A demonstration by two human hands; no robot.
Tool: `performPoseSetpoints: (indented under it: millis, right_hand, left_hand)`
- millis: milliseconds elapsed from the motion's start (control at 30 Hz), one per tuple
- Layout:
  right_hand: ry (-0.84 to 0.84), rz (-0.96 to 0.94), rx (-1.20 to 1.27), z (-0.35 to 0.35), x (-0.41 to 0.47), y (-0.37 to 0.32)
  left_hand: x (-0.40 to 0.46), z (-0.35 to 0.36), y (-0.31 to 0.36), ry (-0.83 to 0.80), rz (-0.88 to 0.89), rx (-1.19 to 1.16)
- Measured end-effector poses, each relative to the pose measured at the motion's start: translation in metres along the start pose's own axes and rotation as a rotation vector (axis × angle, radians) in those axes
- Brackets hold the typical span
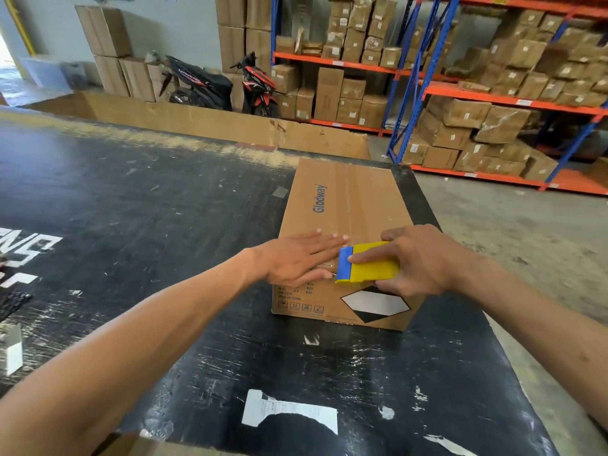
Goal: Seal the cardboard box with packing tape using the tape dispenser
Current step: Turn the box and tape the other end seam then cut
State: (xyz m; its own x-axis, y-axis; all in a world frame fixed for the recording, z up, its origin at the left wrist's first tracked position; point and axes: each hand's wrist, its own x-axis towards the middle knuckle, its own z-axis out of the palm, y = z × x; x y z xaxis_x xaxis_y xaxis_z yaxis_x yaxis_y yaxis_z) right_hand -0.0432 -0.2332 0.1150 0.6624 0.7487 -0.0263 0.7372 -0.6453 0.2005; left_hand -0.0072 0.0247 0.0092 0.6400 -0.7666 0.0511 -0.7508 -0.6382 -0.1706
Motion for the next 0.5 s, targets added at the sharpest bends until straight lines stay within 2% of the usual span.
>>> performPoseSetpoints:
  millis: [500]
  right_hand:
    - [0.010, -0.008, -0.067, 0.002, -0.014, 0.016]
  left_hand:
    - [-0.001, 0.004, -0.003, -0.010, -0.010, -0.067]
